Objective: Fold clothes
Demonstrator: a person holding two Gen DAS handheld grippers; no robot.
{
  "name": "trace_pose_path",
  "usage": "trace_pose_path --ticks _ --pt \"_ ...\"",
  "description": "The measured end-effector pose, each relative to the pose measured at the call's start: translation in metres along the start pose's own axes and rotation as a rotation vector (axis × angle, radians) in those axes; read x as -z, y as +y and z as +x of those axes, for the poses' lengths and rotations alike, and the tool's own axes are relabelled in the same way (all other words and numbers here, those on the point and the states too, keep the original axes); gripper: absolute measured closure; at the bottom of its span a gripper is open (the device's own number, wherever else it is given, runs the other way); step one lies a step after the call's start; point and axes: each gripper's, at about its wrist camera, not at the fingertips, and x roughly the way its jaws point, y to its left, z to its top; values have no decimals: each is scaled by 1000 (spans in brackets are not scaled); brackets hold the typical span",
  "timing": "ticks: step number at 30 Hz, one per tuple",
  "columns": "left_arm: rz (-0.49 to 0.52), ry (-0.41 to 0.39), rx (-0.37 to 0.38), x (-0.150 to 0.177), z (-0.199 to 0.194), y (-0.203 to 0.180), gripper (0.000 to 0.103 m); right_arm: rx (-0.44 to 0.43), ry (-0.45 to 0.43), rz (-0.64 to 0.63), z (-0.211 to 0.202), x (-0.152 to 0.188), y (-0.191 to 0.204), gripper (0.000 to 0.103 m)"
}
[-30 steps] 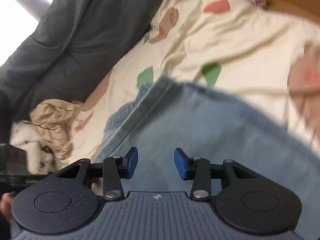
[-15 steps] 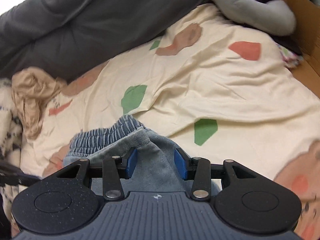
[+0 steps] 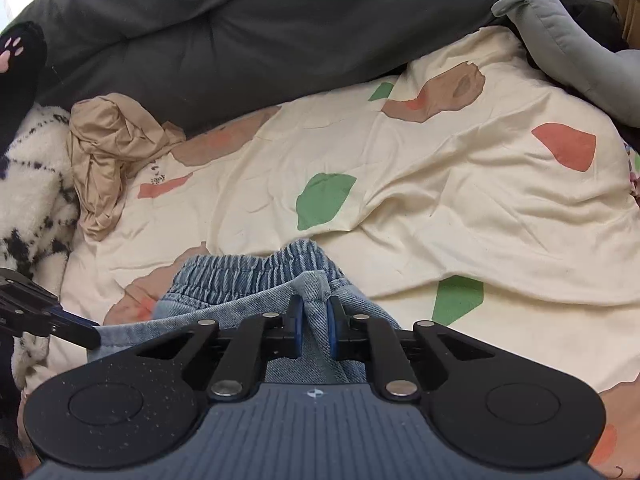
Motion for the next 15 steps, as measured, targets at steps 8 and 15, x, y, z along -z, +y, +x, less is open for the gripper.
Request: trace_pose_path --ticks 8,15 --pt "-42 -11 -13 4 10 15 41 -18 36 -9 8 -1 -7 49" --pt "-42 7 76 4 34 23 30 -124 114 33 25 3 -25 47"
